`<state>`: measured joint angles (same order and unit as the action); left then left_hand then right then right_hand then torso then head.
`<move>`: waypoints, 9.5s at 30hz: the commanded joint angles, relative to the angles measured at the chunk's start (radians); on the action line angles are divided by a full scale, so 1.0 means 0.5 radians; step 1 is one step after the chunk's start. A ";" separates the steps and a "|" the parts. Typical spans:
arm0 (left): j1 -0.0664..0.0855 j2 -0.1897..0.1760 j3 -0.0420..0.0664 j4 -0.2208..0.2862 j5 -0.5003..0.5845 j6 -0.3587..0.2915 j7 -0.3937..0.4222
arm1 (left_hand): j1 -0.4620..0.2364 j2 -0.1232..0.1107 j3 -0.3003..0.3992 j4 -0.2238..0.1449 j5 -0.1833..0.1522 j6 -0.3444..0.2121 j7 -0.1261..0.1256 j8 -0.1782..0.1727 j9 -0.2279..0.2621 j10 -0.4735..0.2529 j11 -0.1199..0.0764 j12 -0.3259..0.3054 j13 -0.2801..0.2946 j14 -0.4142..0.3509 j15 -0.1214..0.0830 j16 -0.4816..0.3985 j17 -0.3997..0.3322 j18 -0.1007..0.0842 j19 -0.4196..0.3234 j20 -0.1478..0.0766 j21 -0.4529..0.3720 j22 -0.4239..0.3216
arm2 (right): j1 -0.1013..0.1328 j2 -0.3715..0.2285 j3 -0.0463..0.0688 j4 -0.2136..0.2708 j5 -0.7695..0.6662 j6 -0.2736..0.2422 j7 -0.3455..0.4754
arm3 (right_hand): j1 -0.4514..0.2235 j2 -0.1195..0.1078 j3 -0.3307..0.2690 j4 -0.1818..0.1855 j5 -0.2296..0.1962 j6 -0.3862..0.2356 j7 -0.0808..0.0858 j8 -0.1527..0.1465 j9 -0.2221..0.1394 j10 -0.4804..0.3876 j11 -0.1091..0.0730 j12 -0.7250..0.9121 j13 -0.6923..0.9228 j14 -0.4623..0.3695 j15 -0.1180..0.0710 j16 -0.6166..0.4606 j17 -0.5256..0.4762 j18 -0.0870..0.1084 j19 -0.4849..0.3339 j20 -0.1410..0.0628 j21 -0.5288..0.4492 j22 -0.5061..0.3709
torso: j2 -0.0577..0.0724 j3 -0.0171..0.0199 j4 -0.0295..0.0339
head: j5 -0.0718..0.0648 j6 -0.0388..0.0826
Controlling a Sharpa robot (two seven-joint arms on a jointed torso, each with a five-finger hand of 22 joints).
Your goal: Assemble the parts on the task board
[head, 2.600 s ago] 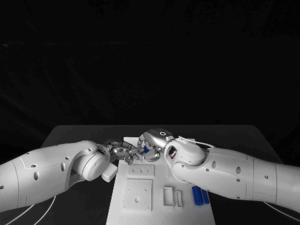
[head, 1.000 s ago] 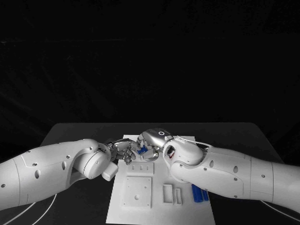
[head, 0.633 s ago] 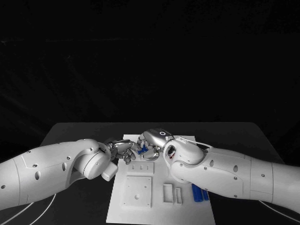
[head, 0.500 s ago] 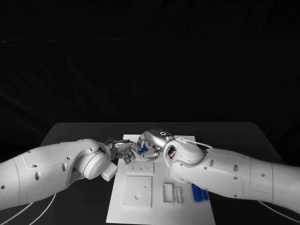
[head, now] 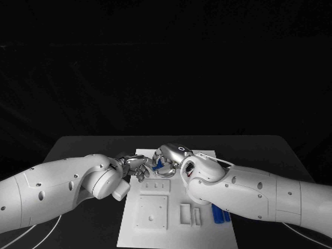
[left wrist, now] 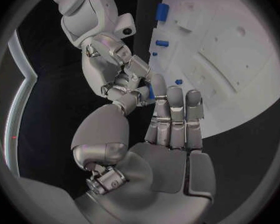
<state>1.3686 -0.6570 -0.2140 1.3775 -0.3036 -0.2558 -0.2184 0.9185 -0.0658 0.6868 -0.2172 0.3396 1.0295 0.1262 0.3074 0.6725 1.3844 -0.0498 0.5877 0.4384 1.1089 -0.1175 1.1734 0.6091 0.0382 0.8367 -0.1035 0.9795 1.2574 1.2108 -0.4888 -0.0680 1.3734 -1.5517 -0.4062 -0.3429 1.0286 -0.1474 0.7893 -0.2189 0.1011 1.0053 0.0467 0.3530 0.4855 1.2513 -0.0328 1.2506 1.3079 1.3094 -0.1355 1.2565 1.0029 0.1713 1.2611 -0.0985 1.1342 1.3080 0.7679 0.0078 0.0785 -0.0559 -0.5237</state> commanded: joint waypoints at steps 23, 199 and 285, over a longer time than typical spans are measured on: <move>0.010 0.028 0.011 0.006 -0.180 0.039 0.041 | 0.027 -0.019 -0.014 0.019 -0.065 0.273 -0.172 -0.001 0.007 0.005 -0.025 -0.001 -0.008 0.024 -0.037 0.031 -0.008 -0.030 0.006 -0.249 0.020 -0.015 | -0.026 0.007 -0.008 -0.001 -0.025 0.011 -0.152 | -0.149 0.000 -0.081 0.043 0.169 0.128 0.052 0.009 0.014 0.028 -0.010 0.007 0.037 0.002 -0.018 -0.012 0.004 0.181 0.017 -0.010 -0.018 0.011 | -0.001 0.0022 0.000 | -0.005 0.000; -0.205 0.368 -0.051 -0.368 -1.265 0.037 -0.287 | -0.064 0.070 -0.030 0.002 0.023 0.542 -0.326 0.219 0.287 0.059 -0.184 0.978 0.341 0.246 -0.239 0.670 0.021 0.074 0.232 -0.331 0.361 -0.021 | 0.203 -0.440 0.186 -0.137 0.764 -0.263 0.422 | -0.166 -0.234 -0.485 0.170 0.580 -0.311 0.216 -0.187 -0.059 -0.494 0.148 -0.302 -0.356 -0.189 0.134 -0.152 -0.024 0.181 -0.191 0.065 -0.233 0.002 | -0.002 0.0030 0.014 | 0.036 -0.134; -0.194 0.430 -0.049 -0.472 -1.289 0.279 -0.335 | -0.176 0.132 -0.025 -0.008 -0.062 0.511 -0.328 0.303 0.262 0.035 -0.183 1.073 0.267 0.242 -0.230 0.683 -0.034 0.081 0.246 -0.325 0.341 0.006 | 0.188 -0.406 0.186 -0.181 0.765 -0.241 0.423 | -0.169 -0.228 -0.494 0.180 0.601 -0.311 0.216 -0.185 -0.060 -0.501 0.149 -0.293 -0.369 -0.192 0.135 -0.153 -0.023 0.181 -0.194 0.067 -0.238 0.007 | -0.001 0.0029 0.013 | 0.033 -0.149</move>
<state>1.2776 -0.4468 -0.2348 1.1449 -0.9491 -0.1350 -0.3761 0.8199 0.0012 0.6644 -0.2159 0.3119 1.0952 0.0747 0.4599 0.8024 1.4466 -0.1052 1.1191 0.5727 1.1759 -0.1650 1.5148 0.5926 0.0699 0.9543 -0.1358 1.1537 1.2599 1.3048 -0.6916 0.0242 1.2824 -1.1680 -0.5387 -0.1359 0.9363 -0.2619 0.5439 -0.1336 0.3951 0.8496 0.1496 0.2546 0.4541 1.0080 0.0393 1.0995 1.1247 1.2161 -0.0674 1.1869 0.9914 0.1606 1.1607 -0.0656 1.0182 1.3080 0.7674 0.0097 0.0856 -0.0387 -0.5979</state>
